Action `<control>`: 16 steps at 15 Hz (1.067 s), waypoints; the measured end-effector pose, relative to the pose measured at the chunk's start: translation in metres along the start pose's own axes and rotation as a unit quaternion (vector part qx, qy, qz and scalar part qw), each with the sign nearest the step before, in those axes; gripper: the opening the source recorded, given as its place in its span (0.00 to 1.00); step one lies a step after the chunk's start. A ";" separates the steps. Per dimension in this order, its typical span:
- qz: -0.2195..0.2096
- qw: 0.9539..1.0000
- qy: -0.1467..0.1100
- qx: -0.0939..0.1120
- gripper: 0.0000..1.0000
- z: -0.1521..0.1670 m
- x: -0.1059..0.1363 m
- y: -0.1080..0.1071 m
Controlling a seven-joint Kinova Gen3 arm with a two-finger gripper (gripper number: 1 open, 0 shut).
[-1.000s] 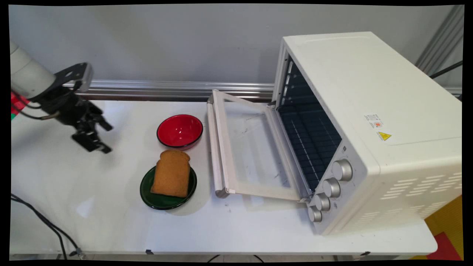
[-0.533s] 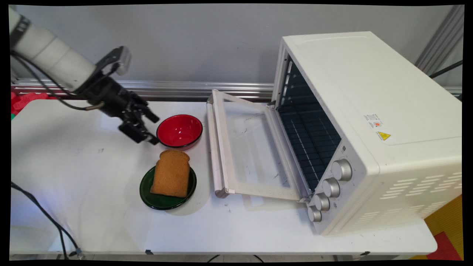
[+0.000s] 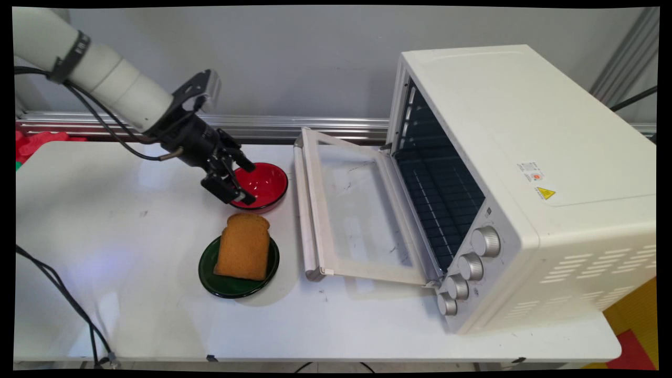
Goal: Close the oven
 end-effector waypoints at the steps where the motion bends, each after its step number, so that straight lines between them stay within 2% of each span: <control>1: 0.004 1.000 -0.001 0.000 1.00 0.004 0.002 -0.001; 2: 0.007 1.000 -0.003 -0.003 1.00 0.007 0.003 -0.002; 3: 0.011 1.000 -0.004 -0.005 0.00 0.011 0.005 -0.002; 12: 0.020 1.000 -0.013 -0.019 0.00 0.030 0.007 -0.006; 16: 0.017 1.000 -0.005 -0.019 0.00 0.051 0.004 -0.008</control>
